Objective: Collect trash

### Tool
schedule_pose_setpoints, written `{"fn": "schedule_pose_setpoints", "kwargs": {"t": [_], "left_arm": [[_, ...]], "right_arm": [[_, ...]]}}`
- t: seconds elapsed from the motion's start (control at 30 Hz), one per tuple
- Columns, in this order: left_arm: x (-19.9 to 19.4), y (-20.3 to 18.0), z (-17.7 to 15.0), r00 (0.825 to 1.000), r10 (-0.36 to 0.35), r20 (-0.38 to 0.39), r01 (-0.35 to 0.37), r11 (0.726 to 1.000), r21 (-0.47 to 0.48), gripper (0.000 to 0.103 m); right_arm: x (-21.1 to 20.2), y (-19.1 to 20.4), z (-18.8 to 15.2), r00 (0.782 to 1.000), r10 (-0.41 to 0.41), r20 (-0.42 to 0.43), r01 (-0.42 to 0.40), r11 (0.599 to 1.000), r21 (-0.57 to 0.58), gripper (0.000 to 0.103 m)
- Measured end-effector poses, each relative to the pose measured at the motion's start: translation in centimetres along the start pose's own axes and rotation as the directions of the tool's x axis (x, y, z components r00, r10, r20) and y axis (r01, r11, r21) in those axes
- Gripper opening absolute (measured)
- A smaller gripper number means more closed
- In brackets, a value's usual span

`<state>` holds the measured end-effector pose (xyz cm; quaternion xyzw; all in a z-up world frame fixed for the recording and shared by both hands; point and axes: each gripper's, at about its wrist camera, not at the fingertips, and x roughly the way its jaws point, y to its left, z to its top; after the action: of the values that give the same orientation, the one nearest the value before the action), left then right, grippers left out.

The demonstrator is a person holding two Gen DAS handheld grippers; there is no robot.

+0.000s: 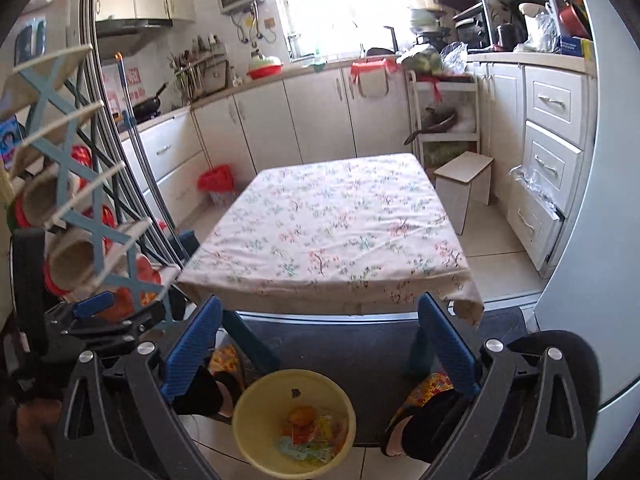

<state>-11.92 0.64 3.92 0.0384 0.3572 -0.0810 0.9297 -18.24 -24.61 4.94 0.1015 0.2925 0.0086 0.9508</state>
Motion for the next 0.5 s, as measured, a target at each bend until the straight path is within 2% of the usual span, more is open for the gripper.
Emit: {"fn": "schedule_pose_setpoints", "kwargs": {"t": [0.17, 0.3, 0.5], "left_arm": [[-2.6, -0.8, 0.6, 1.000, 0.012, 0.015, -0.012, 1.000, 0.018, 0.095], [-4.7, -0.8, 0.1, 0.999, -0.019, 0.039, 0.019, 1.000, 0.016, 0.095], [-6.0, -0.7, -0.4, 0.998, -0.054, 0.009, 0.054, 0.998, 0.025, 0.095]], "right_arm": [[-2.3, 1.4, 0.1, 1.000, -0.023, 0.011, 0.023, 1.000, -0.008, 0.096], [-3.7, 2.4, -0.9, 1.000, -0.025, 0.011, 0.025, 0.999, -0.026, 0.096], [-4.8, 2.7, -1.3, 0.999, -0.033, 0.030, 0.034, 0.999, -0.022, 0.096]]}}
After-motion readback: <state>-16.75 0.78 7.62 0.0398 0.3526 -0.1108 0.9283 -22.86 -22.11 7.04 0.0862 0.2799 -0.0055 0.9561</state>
